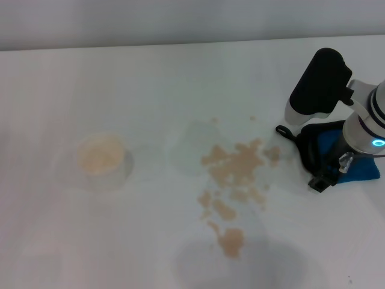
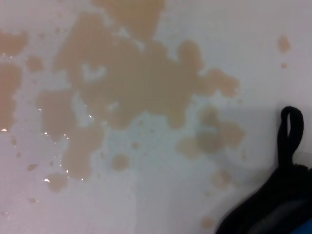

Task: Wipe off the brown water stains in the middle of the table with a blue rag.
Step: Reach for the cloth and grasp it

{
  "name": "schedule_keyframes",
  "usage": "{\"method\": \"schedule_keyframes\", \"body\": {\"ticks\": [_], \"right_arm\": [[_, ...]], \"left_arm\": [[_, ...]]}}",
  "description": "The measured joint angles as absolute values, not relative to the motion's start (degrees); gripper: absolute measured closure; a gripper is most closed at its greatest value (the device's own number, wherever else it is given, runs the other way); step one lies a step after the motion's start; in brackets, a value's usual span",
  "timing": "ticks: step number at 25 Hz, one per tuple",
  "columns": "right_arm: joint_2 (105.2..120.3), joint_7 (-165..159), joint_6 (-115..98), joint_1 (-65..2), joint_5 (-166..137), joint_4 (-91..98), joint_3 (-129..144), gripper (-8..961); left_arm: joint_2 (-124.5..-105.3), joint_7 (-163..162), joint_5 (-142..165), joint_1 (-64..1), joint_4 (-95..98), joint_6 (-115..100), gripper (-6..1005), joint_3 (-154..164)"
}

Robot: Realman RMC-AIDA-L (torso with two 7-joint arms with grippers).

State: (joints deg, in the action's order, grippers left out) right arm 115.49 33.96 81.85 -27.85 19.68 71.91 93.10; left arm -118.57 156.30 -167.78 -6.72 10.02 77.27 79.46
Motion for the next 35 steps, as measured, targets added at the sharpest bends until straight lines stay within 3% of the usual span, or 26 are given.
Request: {"method": "schedule_keyframes", "body": {"ticks": [14, 22, 33, 35], "right_arm": [[115.42, 33.7, 81.6, -27.9, 19.3, 71.6, 92.6, 280], [115.30, 33.7, 81.9, -28.3, 19.1, 71.2, 92.6, 396], [115.26, 34.1, 82.9, -28.8, 19.4, 71.6, 91.0, 618], [115.23, 34.2, 83.1, -28.9, 19.5, 71.7, 90.6, 697]], "left_arm": [[-118.57, 156.4, -167.8, -7.3, 10.0, 76.9, 122, 79.4], [-118.57, 156.4, -167.8, -7.4, 10.0, 76.8, 123, 79.5], [-118.57, 156.4, -167.7, -7.4, 10.0, 76.6, 123, 79.5], [-118.57, 156.4, -167.7, -7.4, 10.0, 76.6, 123, 79.5]]}}
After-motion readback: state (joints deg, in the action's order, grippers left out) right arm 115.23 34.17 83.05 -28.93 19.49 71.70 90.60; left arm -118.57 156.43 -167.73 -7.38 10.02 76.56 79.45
